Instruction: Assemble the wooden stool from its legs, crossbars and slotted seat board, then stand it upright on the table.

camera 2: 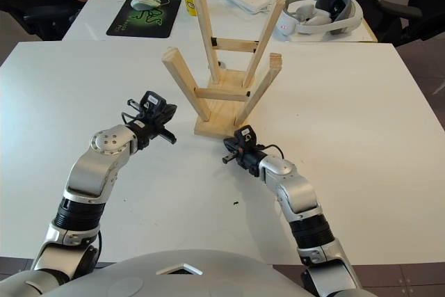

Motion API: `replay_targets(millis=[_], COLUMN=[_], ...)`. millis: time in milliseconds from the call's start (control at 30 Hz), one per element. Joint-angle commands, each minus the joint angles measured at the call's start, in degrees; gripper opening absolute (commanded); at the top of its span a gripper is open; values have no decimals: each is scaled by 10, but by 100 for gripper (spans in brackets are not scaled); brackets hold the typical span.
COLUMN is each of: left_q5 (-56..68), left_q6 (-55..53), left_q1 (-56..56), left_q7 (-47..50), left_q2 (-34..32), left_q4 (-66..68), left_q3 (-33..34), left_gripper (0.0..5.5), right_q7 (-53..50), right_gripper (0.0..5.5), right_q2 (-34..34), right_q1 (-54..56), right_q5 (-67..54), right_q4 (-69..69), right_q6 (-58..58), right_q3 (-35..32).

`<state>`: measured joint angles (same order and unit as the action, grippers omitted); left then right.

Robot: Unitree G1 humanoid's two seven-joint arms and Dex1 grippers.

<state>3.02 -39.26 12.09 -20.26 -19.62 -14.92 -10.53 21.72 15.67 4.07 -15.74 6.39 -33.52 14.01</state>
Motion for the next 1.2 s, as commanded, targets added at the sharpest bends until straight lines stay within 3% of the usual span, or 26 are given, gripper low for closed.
replay_targets(millis=[33, 400, 533, 767, 900, 1033, 1200], left_q5=[-6, -6, 8, 38, 26, -5, -39], left_q6=[-6, -3, 6, 39, 65, 95, 132], left_q1=[-2, 1, -18, -65, -56, -44, -18], left_q7=[2, 2, 14, 72, 105, 156, 171], left_q2=[1, 7, 25, 84, 96, 105, 99], left_q4=[-5, 0, -29, -93, -101, -108, -122], left_q3=[-3, -2, 19, 82, 99, 112, 96], left_gripper=[1, 1, 1, 1, 1, 1, 1], right_q7=[-1, 10, 22, -119, -218, -272, -283], right_gripper=[0, 0, 0, 0, 0, 0, 0], right_q2=[19, -6, -22, -78, -87, -68, -68], right_q1=[-4, -2, -62, -143, -124, -36, 21], right_q5=[17, 9, -63, -92, -13, 50, 81], right_q4=[-9, 3, 134, 325, 322, 275, 288], right_q6=[-5, -13, -48, -116, -72, -22, 20], right_q3=[-21, -14, -31, -102, -165, -224, -226])
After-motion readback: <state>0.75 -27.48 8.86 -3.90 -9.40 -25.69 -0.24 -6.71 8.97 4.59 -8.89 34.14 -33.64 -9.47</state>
